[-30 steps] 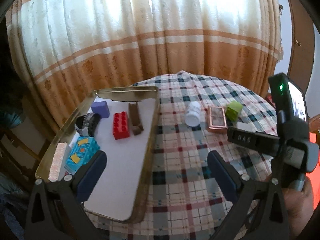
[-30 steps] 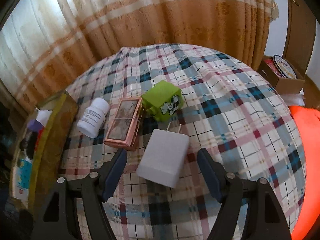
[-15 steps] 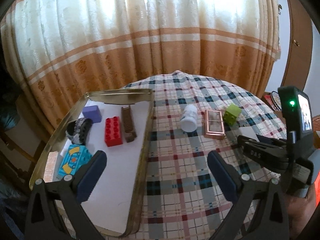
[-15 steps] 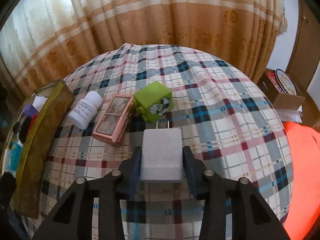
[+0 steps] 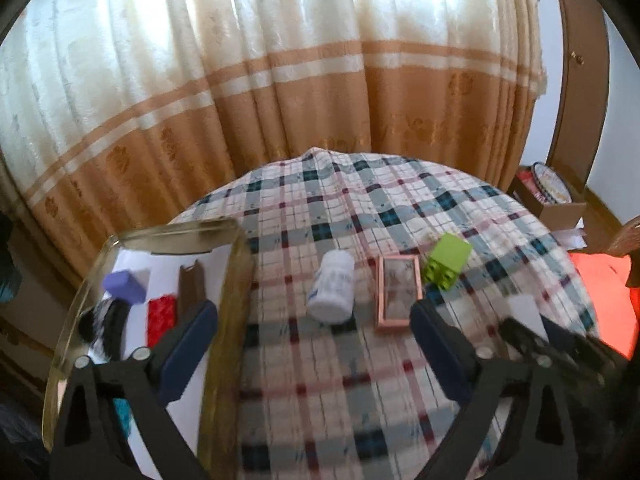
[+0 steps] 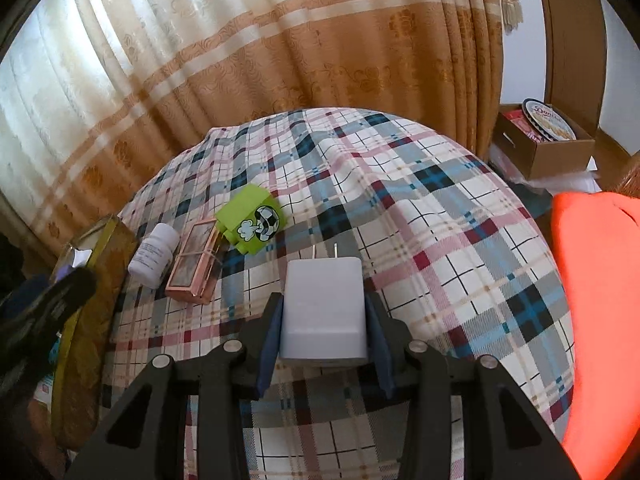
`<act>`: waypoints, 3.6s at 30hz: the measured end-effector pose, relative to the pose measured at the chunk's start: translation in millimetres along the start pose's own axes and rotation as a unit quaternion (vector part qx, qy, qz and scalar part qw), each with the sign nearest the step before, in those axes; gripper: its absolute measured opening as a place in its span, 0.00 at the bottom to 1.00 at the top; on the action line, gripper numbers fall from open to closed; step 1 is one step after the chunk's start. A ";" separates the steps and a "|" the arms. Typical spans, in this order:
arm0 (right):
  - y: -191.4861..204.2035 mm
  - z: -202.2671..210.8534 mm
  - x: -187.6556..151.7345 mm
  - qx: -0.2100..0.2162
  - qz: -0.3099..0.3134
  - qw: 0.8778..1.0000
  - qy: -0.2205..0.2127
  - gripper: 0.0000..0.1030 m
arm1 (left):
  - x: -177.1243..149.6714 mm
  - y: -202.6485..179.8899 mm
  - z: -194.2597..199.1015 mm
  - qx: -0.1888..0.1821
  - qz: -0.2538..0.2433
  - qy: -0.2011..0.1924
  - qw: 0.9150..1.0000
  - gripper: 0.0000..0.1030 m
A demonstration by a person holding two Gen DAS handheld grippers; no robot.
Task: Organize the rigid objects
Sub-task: 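Grasp the white pill bottle with the left tool while the right tool holds the charger, then carry the charger block and pill bottle over the tin tray with both tools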
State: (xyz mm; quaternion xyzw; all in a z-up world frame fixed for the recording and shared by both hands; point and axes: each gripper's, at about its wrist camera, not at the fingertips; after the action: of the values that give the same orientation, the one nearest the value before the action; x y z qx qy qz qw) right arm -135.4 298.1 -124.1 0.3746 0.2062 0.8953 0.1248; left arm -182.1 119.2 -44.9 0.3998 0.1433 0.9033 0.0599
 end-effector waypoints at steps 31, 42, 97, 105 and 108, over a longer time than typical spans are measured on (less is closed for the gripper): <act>-2.7 1.6 -1.5 0.017 -0.006 1.000 -0.005 0.42 | 9.8 -22.9 -75.8 -0.026 0.027 0.080 0.996 0.38; -3.9 1.1 -1.4 0.021 -0.008 1.000 -0.007 0.42 | 3.5 -30.7 -87.0 -0.035 0.031 0.089 0.995 0.42; 3.6 15.3 -11.7 -0.040 -0.003 0.999 -0.017 0.42 | -81.8 50.8 59.1 -0.191 0.092 0.012 0.977 0.34; 31.8 30.0 -25.6 -0.028 0.021 0.999 -0.033 0.42 | -78.5 66.2 74.0 -0.202 0.099 -0.014 0.974 0.34; 43.3 32.2 -30.8 -0.015 0.026 0.999 -0.032 0.42 | -79.4 71.6 77.9 -0.201 0.102 -0.022 0.974 0.34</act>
State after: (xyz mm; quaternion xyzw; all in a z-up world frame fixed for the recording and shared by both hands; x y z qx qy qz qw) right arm -94.0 257.1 -102.7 0.4060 0.1787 0.8890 0.1139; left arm -70.6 49.8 -29.1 0.4119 -0.0838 0.9060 0.0496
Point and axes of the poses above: each gripper's, at about its wrist camera, not at the fingertips, and z roughly against the way its jaws point, y to its left, x to its top, and after that the axes turned 15 degrees about x, right-handed
